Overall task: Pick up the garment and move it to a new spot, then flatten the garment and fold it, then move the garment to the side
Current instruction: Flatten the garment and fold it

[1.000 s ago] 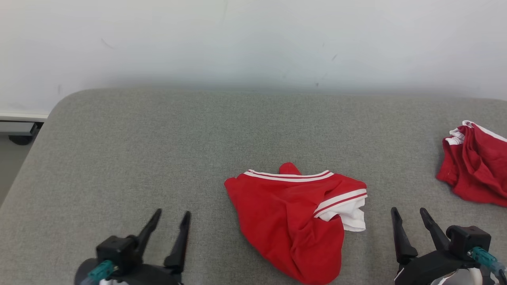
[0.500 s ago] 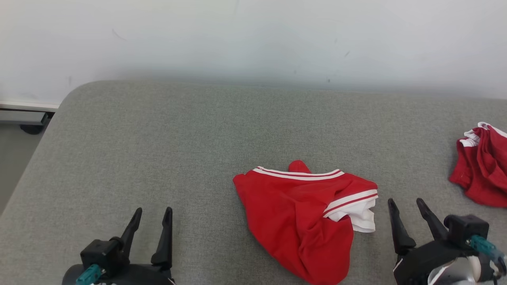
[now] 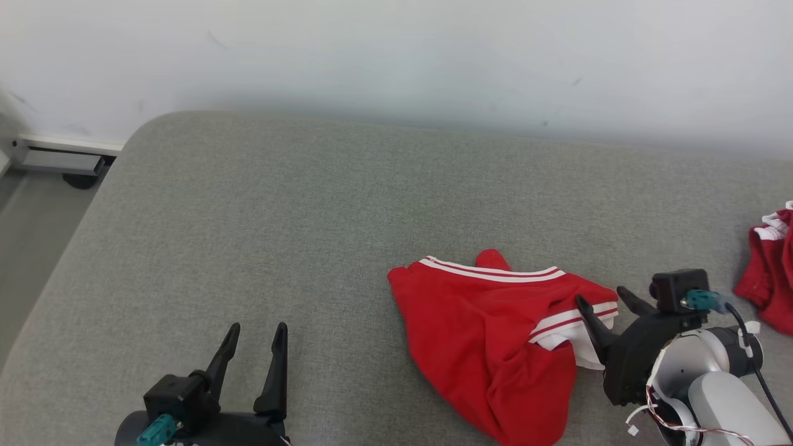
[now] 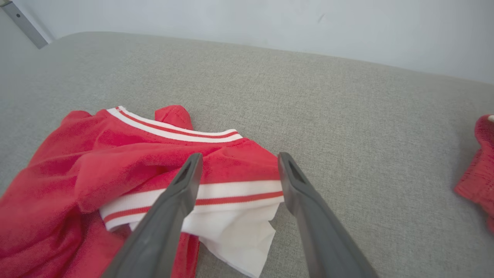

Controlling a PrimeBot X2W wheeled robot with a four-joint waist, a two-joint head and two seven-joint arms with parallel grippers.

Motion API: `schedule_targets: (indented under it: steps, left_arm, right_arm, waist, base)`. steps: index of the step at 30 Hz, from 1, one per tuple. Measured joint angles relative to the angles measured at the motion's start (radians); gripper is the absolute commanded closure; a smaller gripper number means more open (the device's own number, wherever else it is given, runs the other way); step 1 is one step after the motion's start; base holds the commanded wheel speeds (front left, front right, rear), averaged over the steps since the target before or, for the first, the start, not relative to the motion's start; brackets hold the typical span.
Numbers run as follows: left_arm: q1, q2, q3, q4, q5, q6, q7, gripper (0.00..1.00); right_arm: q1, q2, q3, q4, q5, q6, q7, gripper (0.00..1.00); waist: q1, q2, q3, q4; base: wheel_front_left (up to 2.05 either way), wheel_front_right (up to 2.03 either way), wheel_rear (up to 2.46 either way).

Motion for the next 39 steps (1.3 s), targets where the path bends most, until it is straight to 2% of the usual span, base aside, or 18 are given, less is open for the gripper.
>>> schedule_targets:
  steps: [4,10,11,12,13,18,22,29,39]
  left_arm:
    - [-0.001,-0.010,-0.004,0.000,0.000,0.000,0.007,0.00]
    - [-0.015,-0.024,-0.007,-0.001,0.001,0.000,0.013,0.00]
    - [-0.015,-0.023,-0.007,-0.001,0.001,0.000,0.013,0.00]
    - [-0.015,-0.024,-0.007,-0.001,0.001,0.000,0.015,0.00]
    - [-0.014,-0.024,-0.004,-0.001,0.001,0.000,0.015,0.00]
    - [-0.011,-0.021,0.023,0.000,0.001,0.000,0.015,0.00]
    - [-0.007,-0.021,0.025,0.002,0.001,0.000,0.015,0.00]
    - [0.013,-0.019,0.033,-0.002,0.001,0.000,0.015,0.00]
    - [0.031,-0.024,0.021,-0.016,0.007,0.000,0.024,0.00]
  right_arm:
    - [-0.038,-0.017,0.038,0.072,-0.005,0.032,0.093,0.00]
    - [-0.086,-0.037,0.068,0.144,-0.016,0.049,0.186,0.00]
    - [-0.094,-0.037,0.074,0.154,-0.016,0.050,0.198,0.11]
    - [-0.099,-0.037,0.076,0.164,-0.015,0.053,0.204,0.60]
    - [-0.105,-0.038,0.083,0.175,-0.016,0.058,0.212,1.00]
    - [-0.148,-0.036,0.086,0.191,-0.014,0.067,0.213,1.00]
    - [-0.156,-0.042,0.053,0.178,-0.005,0.067,0.168,1.00]
    - [-0.066,-0.078,-0.025,0.097,0.018,0.055,0.056,1.00]
    - [0.207,-0.071,-0.113,-0.075,0.032,-0.024,-0.073,1.00]
  waist:
    - [0.0000,0.0000,0.006,0.019]
    - [0.0000,0.0000,0.014,0.050]
    - [0.0000,0.0001,0.016,0.054]
    - [0.0000,0.0000,0.017,0.058]
    - [0.0000,0.0000,0.018,0.062]
    - [0.0000,0.0000,0.017,0.057]
    - [0.0000,0.0000,0.009,0.037]
    - [-0.0002,0.0000,-0.011,-0.007]
    - [-0.0002,0.0000,-0.025,-0.072]
  base:
    - [0.00,0.00,0.00]
    - [0.00,0.00,0.00]
    - [0.00,0.00,0.00]
    - [0.00,0.00,0.00]
    - [0.00,0.00,0.00]
    - [0.00,0.00,0.00]
    - [0.00,0.00,0.00]
    - [0.00,0.00,0.00]
    - [0.00,0.00,0.00]
